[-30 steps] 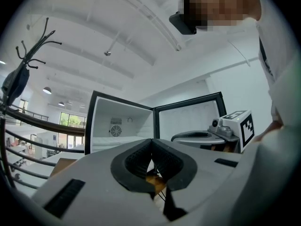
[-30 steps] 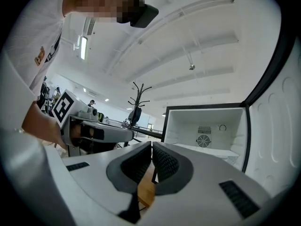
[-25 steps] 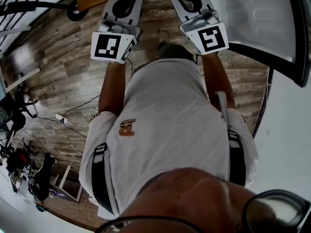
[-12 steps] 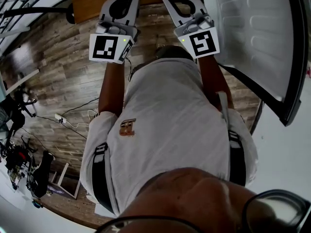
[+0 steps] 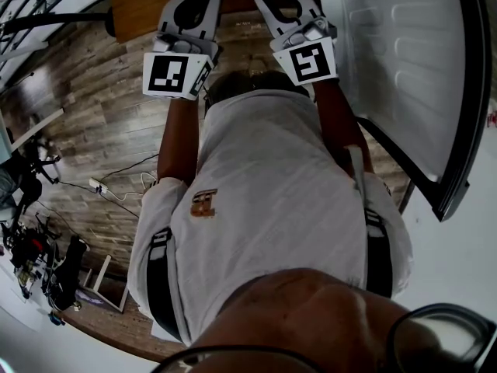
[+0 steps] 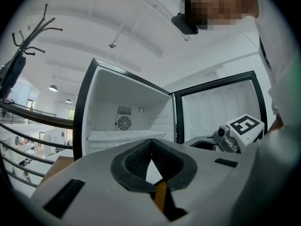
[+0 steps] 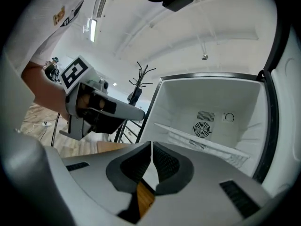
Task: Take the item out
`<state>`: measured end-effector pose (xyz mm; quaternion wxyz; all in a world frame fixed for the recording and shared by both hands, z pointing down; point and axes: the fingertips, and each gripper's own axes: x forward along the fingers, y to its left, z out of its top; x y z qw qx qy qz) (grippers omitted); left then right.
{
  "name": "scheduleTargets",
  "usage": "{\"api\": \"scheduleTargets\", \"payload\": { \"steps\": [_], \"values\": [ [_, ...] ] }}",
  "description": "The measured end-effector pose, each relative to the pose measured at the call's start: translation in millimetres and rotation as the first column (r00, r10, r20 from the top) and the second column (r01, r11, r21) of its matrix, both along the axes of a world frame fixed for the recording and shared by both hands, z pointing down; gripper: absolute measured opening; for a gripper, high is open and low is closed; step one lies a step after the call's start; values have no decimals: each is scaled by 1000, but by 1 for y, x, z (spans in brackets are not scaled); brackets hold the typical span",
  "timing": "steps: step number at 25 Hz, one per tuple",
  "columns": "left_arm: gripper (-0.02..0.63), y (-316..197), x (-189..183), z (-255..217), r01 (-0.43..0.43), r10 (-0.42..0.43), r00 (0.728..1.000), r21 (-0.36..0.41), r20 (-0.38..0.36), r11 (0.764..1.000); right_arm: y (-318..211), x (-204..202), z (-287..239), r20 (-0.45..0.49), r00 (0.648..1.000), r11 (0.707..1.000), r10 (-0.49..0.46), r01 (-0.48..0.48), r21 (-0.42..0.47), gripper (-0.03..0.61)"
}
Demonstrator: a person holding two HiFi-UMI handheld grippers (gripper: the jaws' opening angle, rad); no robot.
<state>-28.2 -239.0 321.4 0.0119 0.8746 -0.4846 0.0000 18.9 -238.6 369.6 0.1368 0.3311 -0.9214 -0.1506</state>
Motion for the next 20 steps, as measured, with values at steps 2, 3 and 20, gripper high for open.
{"api": "scheduleTargets", "payload": {
  "steps": [2, 3, 20],
  "values": [
    [18, -2, 1, -1, 3, -3, 1000, -7, 3, 1000, -4, 1, 4, -20, 1000, 1000, 13, -13, 5, 35],
    [18, -2, 1, 0, 3, -3, 1000, -10, 5, 1000, -7, 2, 7, -30, 999, 1000, 20, -20, 10, 35],
    [18, -15, -21, 8, -67, 68, 998, -39, 19, 997, -51, -9, 50, -267, 959, 996, 94, -90, 25, 37]
  ]
}}
